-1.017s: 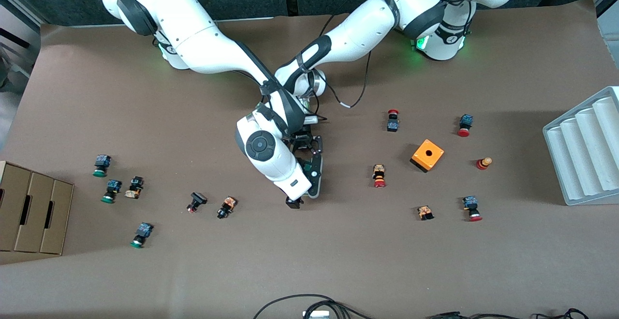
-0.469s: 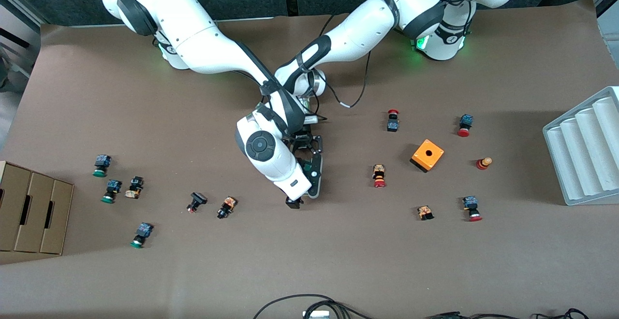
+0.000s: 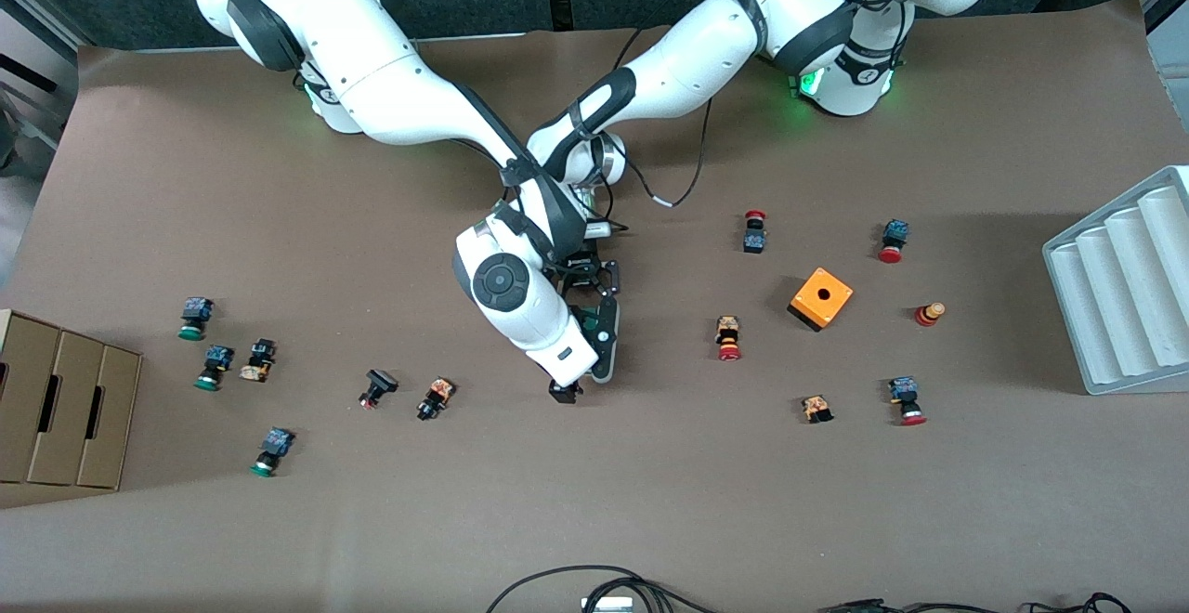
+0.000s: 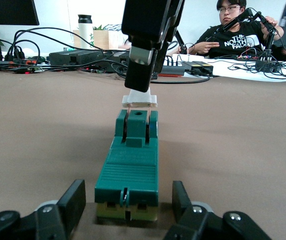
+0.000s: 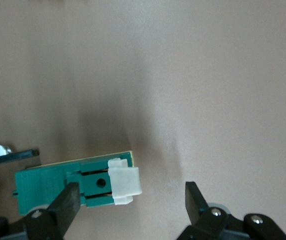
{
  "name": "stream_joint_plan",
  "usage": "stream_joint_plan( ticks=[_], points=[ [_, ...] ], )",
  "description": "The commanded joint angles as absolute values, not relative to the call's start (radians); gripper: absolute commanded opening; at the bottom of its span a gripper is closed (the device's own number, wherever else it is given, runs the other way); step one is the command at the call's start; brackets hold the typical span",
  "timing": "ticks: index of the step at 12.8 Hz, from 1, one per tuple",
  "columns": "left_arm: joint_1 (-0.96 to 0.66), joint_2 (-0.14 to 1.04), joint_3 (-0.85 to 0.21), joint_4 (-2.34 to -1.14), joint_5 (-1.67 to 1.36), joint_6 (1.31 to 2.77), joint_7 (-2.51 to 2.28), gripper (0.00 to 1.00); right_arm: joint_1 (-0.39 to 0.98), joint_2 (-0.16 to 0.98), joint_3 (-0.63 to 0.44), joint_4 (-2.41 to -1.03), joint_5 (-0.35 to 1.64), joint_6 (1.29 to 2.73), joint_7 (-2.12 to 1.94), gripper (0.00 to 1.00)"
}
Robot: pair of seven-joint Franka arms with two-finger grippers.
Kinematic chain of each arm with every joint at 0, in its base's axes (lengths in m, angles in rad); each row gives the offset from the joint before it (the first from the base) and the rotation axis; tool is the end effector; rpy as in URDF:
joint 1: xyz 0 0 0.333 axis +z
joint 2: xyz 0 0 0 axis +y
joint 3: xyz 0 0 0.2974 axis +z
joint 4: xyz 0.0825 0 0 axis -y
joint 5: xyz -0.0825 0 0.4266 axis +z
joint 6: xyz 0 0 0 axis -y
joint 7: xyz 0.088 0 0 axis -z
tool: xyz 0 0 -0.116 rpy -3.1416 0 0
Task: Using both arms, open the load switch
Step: 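Push the white handle down toward the base with the right gripper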
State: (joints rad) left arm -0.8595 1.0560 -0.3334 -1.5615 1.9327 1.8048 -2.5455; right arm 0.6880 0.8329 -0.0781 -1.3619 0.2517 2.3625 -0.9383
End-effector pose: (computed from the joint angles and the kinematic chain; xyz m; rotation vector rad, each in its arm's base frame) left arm 0.3429 -0.5838 0.0037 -2.4764 -0.1649 -1.8675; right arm 0.6271 0.4582 0.1917 -2.2969 -1.9631 -0.2896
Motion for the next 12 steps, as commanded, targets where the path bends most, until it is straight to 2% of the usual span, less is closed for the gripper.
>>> stream_joint_plan(
  ticks=[1,6,12],
  points=[
    [-0.876,1.077,-0.324,-1.551,1.934,1.781,-2.569,0.78,0.698,0.848,-0.091,-1.336,0.282,2.382,-0.950,0.99],
    [-0.877,1.077,-0.324,-1.552,1.934,1.775,-2.571,0.78,0.698,0.853,-0.092,-1.336,0.282,2.382,-0.956,0.97],
    [-0.877,1.077,-0.324,-1.552,1.934,1.775,-2.569,0.78,0.709,0.873,-0.094,-1.336,0.282,2.390,-0.951,0.82]
  ],
)
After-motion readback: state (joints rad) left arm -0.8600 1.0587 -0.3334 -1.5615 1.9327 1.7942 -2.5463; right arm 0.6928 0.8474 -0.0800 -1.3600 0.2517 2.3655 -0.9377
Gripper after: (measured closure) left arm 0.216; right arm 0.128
